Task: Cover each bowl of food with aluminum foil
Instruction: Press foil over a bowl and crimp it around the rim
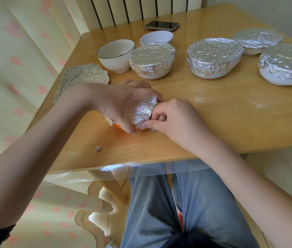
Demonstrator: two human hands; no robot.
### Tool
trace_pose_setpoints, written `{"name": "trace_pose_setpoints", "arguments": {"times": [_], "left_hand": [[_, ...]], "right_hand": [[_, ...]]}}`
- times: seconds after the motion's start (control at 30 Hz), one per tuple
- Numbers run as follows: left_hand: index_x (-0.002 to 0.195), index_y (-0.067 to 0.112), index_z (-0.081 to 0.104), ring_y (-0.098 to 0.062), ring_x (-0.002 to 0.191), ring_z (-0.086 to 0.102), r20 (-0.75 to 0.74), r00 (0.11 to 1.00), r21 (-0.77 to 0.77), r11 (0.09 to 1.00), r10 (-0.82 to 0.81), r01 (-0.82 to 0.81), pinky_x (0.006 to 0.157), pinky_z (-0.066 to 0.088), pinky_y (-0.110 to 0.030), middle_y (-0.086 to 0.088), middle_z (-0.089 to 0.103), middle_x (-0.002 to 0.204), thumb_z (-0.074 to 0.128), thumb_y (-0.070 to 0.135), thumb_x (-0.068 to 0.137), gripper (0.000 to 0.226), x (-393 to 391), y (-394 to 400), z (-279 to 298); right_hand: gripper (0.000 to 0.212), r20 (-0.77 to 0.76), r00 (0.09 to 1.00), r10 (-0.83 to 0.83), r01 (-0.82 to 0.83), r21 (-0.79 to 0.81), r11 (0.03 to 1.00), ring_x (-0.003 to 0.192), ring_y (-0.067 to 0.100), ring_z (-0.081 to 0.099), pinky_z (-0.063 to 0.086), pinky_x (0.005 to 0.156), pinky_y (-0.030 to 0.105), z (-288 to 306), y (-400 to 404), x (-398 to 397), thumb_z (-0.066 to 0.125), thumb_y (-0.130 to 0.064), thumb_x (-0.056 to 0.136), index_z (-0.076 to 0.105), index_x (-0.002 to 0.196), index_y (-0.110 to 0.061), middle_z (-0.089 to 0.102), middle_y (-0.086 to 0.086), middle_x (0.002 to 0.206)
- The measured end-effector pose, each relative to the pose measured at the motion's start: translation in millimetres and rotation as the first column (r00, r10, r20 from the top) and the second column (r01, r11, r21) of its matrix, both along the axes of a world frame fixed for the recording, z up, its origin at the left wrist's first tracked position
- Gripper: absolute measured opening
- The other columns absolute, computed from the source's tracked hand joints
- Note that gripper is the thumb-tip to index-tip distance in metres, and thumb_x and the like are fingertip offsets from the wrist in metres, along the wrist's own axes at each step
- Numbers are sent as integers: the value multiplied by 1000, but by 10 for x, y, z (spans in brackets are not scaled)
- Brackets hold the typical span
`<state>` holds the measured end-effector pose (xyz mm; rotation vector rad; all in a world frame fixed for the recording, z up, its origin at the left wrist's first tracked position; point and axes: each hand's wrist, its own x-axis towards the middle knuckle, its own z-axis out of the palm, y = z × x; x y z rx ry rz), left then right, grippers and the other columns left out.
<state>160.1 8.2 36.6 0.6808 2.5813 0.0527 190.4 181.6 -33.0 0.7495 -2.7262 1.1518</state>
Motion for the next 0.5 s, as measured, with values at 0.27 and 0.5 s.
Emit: {"name": "trace_pose_setpoints", "arguments": {"times": [0.27, 0.5], "left_hand": [[120, 71, 25, -8, 129, 24, -28, 1000, -1, 1000, -7, 7, 98, 28, -26, 22, 26, 134, 71, 63, 36, 96, -32, -3, -39], [124, 68, 27, -6, 127, 22, -30, 1000, 10, 1000, -6, 6, 102, 29, -31, 23, 22, 132, 88, 47, 50, 98, -39, -14, -28]], "right_hand": [[66, -212, 974, 79, 7, 377, 926, 61, 16, 49, 33, 58, 28, 189, 94, -335, 57, -82, 52, 44, 44, -18, 49, -6, 50], [63, -122, 978, 170, -151, 152, 977, 50, 7, 46, 32, 52, 26, 112, 202, -418, 61, -77, 52, 43, 40, -18, 44, -8, 39]]}}
